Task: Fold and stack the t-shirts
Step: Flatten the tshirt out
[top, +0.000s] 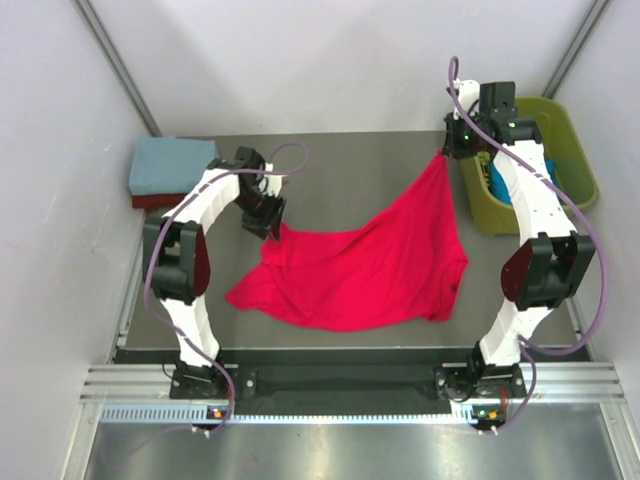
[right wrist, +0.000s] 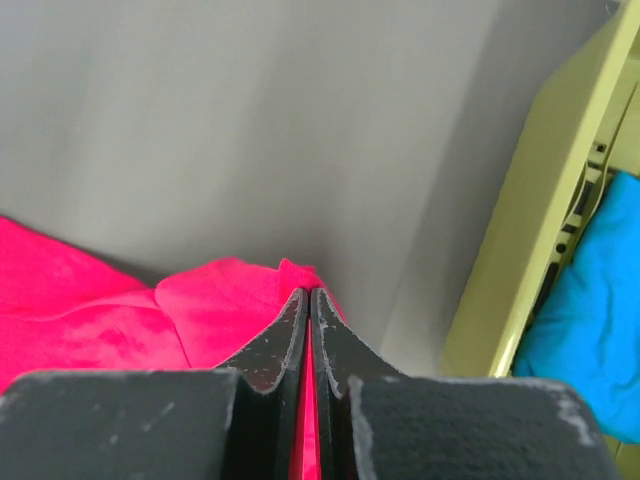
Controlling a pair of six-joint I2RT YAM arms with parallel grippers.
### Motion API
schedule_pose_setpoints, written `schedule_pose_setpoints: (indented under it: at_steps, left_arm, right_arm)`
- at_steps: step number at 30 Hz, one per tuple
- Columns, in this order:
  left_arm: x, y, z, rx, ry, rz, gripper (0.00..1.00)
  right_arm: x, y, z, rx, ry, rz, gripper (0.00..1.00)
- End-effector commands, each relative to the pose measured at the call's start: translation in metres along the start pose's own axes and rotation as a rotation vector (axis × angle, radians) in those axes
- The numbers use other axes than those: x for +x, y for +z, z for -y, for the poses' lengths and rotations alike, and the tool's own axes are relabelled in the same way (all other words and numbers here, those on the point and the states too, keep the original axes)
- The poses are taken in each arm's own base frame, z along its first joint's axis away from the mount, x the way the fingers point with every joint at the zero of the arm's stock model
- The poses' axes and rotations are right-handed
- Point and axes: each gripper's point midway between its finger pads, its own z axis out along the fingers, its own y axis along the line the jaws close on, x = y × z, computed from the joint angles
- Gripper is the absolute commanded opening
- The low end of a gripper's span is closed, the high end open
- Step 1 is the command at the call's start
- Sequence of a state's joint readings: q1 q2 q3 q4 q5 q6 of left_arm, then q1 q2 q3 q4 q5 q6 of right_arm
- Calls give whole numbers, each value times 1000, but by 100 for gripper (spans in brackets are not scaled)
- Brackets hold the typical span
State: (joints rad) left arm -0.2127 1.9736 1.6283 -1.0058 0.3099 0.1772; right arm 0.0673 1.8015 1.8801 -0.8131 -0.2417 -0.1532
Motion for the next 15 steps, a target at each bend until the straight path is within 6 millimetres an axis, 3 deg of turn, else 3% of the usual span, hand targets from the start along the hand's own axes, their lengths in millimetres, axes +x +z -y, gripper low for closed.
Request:
schedule_pose_setpoints:
  at_steps: [1,2,4,8,11,15]
  left_arm:
    - [19,-32,25,70,-89,45,51]
    - [30,-29,25,63,-98,32,50]
    - [30,-38,28,65,-92,63,50]
    - [36,-33,27,85,-135,50,57]
    - [46,-28,42,198,-201,25,56]
    - [59,-19,43,222,-245,5,53]
  right_arm:
    - [-36,-18,-14,-22,-26,120,0]
    - [-35,-19,-17,-24,-30,119,0]
    - [-33,-22,-21,-27,-41,118,0]
    - [-31,-24,-22,-22,-51,119,0]
    - [-30,-24,-22,-18,-57,118,0]
    - [-33,-23,-23,-12,-64,123,0]
